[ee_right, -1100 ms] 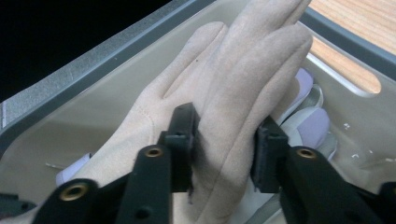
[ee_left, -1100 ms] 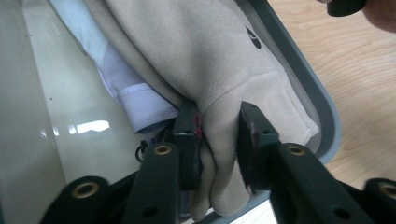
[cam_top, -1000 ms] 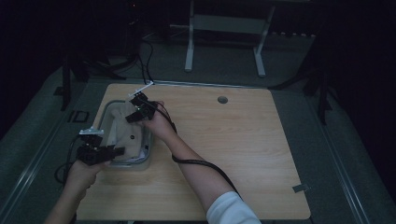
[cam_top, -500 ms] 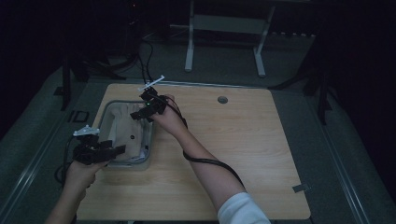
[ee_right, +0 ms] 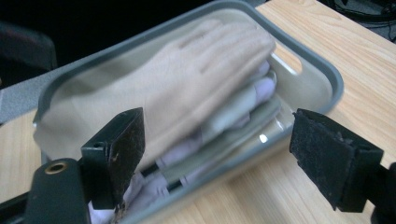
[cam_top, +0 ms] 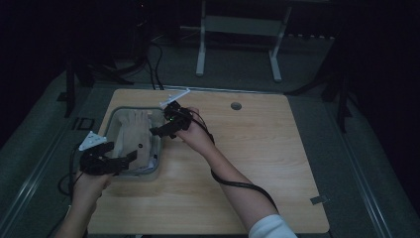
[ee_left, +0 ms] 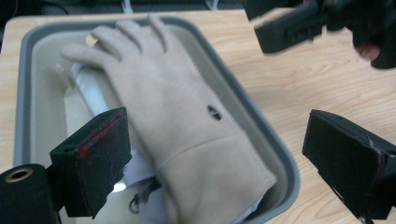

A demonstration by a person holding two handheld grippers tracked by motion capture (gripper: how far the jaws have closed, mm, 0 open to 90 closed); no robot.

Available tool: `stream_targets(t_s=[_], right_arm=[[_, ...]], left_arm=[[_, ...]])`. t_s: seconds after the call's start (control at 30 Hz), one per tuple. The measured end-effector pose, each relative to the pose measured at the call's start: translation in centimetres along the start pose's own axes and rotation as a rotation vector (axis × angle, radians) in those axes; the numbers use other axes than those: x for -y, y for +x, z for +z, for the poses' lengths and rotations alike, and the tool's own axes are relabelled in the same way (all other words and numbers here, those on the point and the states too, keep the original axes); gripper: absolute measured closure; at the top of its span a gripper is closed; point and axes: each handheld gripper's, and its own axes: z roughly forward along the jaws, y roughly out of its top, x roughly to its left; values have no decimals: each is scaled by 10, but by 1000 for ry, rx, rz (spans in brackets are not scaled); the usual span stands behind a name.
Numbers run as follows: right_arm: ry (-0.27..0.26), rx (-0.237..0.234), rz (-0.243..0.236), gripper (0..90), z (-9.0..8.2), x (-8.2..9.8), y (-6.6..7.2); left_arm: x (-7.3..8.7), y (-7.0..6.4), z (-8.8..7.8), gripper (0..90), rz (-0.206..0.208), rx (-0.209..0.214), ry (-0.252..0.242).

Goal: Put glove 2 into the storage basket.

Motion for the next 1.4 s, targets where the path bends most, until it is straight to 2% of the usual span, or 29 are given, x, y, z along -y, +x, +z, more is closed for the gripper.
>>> stream_targets(t_s=[0.1,0.23,0.43,0.53,0.63,0.73,1.03,1.17,1.4], right_arm=[[2,-9,5,181,-7,12,-2],[1,0,4,171,-17,32,-4],[4,19,0,170,-33,59,-8],[8,25,-2,170,-42,71,-9],[8,32,-10,168,-51,83,-12],[1,32,7,168,-59,93,-16],[0,50,16,167,-76,123,-22],[20,55,19,158,-78,136,-25],[26,45,18,143,-79,159,-29]], left_arm=[[-2,-9,2,83,19,15,-18],[-2,-25,8,84,65,34,-16],[0,-46,19,84,103,98,-15],[2,-57,23,84,135,126,-18],[4,-68,29,87,172,158,5],[7,-80,34,87,208,178,14],[20,-105,54,87,230,270,45],[28,-112,64,87,242,301,66],[43,-123,82,87,262,350,105]])
